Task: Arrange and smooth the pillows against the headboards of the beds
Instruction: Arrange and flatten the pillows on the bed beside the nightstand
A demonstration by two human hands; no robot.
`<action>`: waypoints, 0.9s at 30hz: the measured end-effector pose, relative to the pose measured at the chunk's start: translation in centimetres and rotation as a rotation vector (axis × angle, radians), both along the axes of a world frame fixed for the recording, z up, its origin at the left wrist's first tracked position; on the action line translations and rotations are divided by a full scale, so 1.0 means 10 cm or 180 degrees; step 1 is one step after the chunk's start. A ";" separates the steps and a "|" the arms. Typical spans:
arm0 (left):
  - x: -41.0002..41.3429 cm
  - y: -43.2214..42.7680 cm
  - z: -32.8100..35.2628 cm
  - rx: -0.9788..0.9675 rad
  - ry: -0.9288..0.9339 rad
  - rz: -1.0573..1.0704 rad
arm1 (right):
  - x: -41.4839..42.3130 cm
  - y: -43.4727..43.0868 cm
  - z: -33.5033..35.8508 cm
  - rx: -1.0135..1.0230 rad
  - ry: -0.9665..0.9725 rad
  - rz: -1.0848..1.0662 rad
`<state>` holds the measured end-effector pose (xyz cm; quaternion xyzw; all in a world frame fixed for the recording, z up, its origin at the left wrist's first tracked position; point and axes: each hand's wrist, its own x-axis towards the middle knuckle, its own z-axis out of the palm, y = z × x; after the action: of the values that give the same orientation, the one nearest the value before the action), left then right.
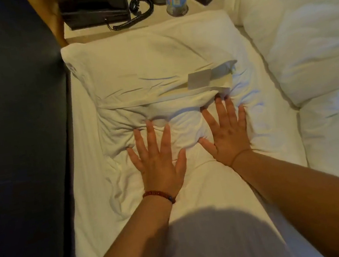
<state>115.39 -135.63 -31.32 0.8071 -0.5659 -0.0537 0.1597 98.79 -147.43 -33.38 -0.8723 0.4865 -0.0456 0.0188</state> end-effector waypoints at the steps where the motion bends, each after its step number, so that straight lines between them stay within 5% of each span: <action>1: 0.03 0.07 0.17 -0.0147 0.0172 0.0065 | -0.02 0.02 0.10 0.0034 -0.0024 -0.0007; 4: 0.26 0.30 0.64 -0.0216 0.0798 0.1106 | -0.05 0.16 0.38 0.0199 -0.0090 -0.0082; 7: 0.52 0.34 1.09 0.0329 0.2596 0.2255 | 0.01 0.42 0.69 0.0559 -0.0402 -0.0446; 9: 0.52 0.32 1.39 0.0780 0.3502 0.2471 | 0.10 0.61 0.86 0.0894 -0.0588 -0.0700; 12: 0.39 0.27 1.77 0.0676 0.4334 0.2454 | 0.25 0.78 1.17 0.1655 -0.1042 -0.0807; 19: 0.10 0.06 2.54 -0.0393 0.3679 0.1760 | 0.36 0.46 2.19 0.2722 -0.1925 -0.0983; 24: 0.07 -0.14 3.27 -0.0291 0.2966 0.0755 | 0.45 0.46 2.86 0.3100 -0.3120 -0.0667; 27: -0.05 -0.16 3.46 -0.0186 0.3129 0.0629 | 0.21 0.46 3.20 0.3707 -0.3500 -0.0731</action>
<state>114.88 -137.20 3.28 0.7312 -0.3459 -0.3963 0.4342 100.91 -142.85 -1.36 -0.5199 0.4399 -0.2090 0.7018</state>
